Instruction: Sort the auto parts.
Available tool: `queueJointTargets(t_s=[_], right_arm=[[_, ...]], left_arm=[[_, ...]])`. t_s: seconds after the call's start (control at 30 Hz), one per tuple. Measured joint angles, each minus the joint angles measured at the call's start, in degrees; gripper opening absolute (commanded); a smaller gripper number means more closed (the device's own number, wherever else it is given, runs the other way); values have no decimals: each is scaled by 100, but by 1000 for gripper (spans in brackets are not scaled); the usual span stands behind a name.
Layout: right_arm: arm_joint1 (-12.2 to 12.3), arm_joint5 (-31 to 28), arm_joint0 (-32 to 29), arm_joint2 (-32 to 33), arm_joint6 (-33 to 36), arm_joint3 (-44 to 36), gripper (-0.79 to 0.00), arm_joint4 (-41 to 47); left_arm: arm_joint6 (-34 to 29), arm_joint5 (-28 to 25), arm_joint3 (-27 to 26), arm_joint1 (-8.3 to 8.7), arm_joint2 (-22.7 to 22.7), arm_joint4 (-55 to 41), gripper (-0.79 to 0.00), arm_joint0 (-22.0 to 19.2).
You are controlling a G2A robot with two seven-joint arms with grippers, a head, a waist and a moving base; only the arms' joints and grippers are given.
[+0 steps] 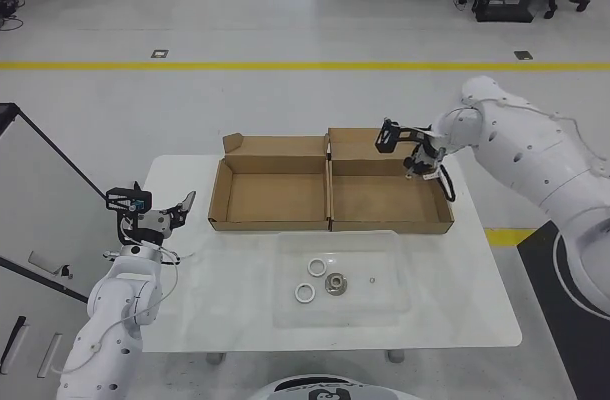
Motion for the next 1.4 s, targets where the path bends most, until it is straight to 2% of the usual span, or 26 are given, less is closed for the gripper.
queueJointTargets(t_s=[0.43, 0.63, 0.93, 1.4], right_arm=[[-1052, -93, -390, 0, -93, 1695, -785, -601], [-1414, -248, -513, 0, -248, 2393, -785, -792], [-1773, -715, -563, 6, -716, 3270, -785, -751], [-2043, -941, -665, 8, -944, 3922, -785, -748]], left_arm=[[0, 0, 0, 0, 0, 0, 0, 0], [0, 0, 0, 0, 0, 0, 0, 0], [0, 0, 0, 0, 0, 0, 0, 0], [0, 0, 0, 0, 0, 0, 0, 0]])
